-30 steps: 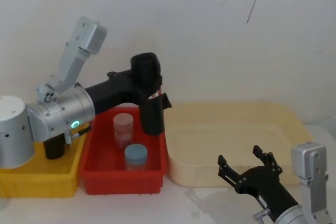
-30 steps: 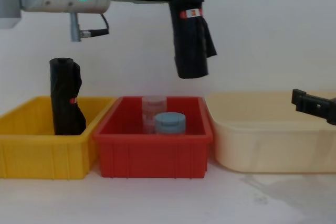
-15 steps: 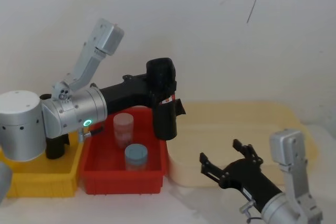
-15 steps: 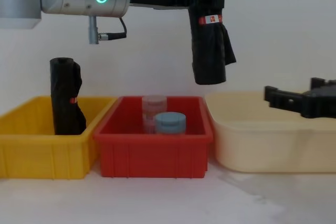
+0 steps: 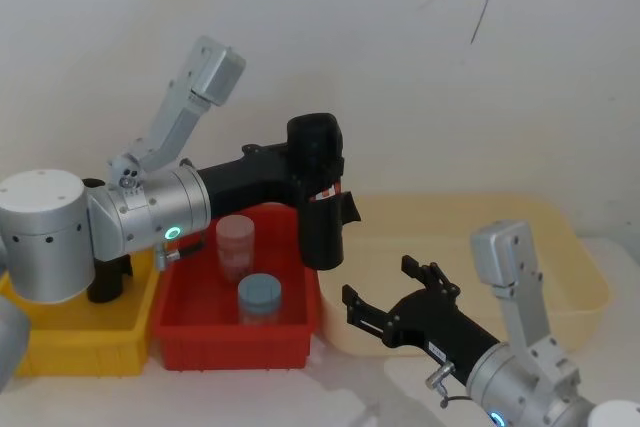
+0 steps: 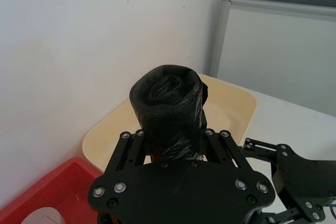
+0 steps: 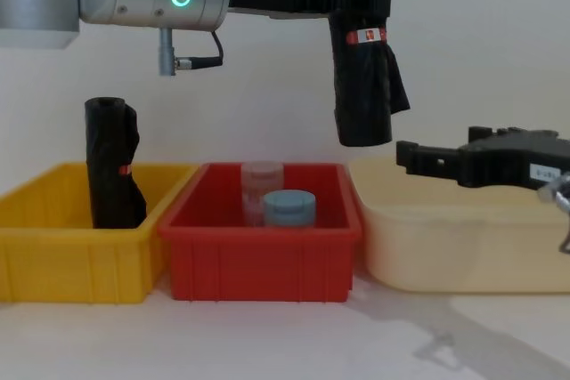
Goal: Pick up the garbage bag with the one hand and transfer it to the other hand.
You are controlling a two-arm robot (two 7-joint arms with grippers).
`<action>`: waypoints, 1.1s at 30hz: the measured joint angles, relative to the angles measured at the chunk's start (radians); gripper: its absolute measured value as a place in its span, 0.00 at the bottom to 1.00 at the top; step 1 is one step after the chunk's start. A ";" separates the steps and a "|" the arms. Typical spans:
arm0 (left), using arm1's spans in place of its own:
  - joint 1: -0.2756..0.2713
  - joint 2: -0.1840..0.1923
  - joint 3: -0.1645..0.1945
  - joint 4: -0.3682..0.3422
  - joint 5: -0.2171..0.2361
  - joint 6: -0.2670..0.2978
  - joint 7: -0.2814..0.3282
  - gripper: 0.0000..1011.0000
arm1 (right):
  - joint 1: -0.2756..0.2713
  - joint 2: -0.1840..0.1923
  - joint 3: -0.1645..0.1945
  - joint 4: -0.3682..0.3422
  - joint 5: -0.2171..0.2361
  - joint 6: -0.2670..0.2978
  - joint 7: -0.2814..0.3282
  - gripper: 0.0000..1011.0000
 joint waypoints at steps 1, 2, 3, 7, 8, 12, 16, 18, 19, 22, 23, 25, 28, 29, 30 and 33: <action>-0.001 0.000 0.000 0.001 0.000 0.000 -0.001 0.41 | 0.004 -0.001 -0.001 0.002 0.001 0.002 0.002 0.99; -0.001 0.000 0.001 0.001 0.000 0.000 -0.001 0.41 | 0.013 -0.004 -0.003 0.007 0.002 0.007 0.007 0.99; -0.002 -0.001 0.001 0.002 0.000 0.000 -0.002 0.41 | 0.017 -0.006 -0.003 0.009 0.002 0.009 0.008 0.99; -0.004 -0.001 0.003 0.005 -0.001 0.000 -0.004 0.41 | 0.039 -0.014 -0.008 0.019 0.006 0.020 0.016 0.99; -0.004 -0.002 0.003 0.005 -0.001 0.000 -0.004 0.41 | 0.043 -0.015 -0.009 0.021 0.007 0.023 0.018 0.99; -0.005 -0.002 0.004 0.006 -0.001 0.000 -0.006 0.41 | 0.065 -0.026 -0.016 0.035 0.012 0.034 0.025 0.99; -0.006 -0.002 0.004 0.008 -0.002 0.000 -0.006 0.41 | 0.083 -0.034 -0.024 0.046 0.016 0.042 0.029 0.99; -0.006 -0.003 0.004 0.008 -0.002 0.000 -0.006 0.41 | 0.090 -0.039 -0.027 0.052 0.019 0.046 0.031 0.99; -0.006 -0.003 0.005 0.008 -0.002 0.000 -0.007 0.41 | 0.096 -0.043 -0.030 0.056 0.021 0.049 0.032 0.99; -0.006 -0.003 0.005 0.009 -0.001 0.000 -0.007 0.41 | 0.106 -0.050 -0.036 0.065 0.025 0.055 0.034 0.99; -0.006 -0.003 0.005 0.009 -0.002 0.000 -0.007 0.41 | 0.112 -0.054 -0.039 0.070 0.027 0.058 0.035 0.99; -0.006 -0.003 0.005 0.009 -0.002 0.000 -0.007 0.41 | 0.120 -0.060 -0.042 0.078 0.030 0.061 0.035 0.99; -0.007 -0.003 0.005 0.009 -0.002 0.000 -0.008 0.41 | 0.134 -0.070 -0.048 0.093 0.034 0.064 0.035 0.99; -0.007 -0.003 0.006 0.009 -0.002 0.000 -0.008 0.41 | 0.138 -0.073 -0.050 0.097 0.035 0.065 0.035 0.99; -0.007 -0.003 0.006 0.009 -0.002 0.000 -0.008 0.41 | 0.146 -0.077 -0.053 0.105 0.036 0.066 0.035 0.99; -0.007 -0.003 0.006 0.010 -0.001 0.000 -0.008 0.41 | 0.160 -0.087 -0.057 0.123 0.039 0.068 0.034 0.99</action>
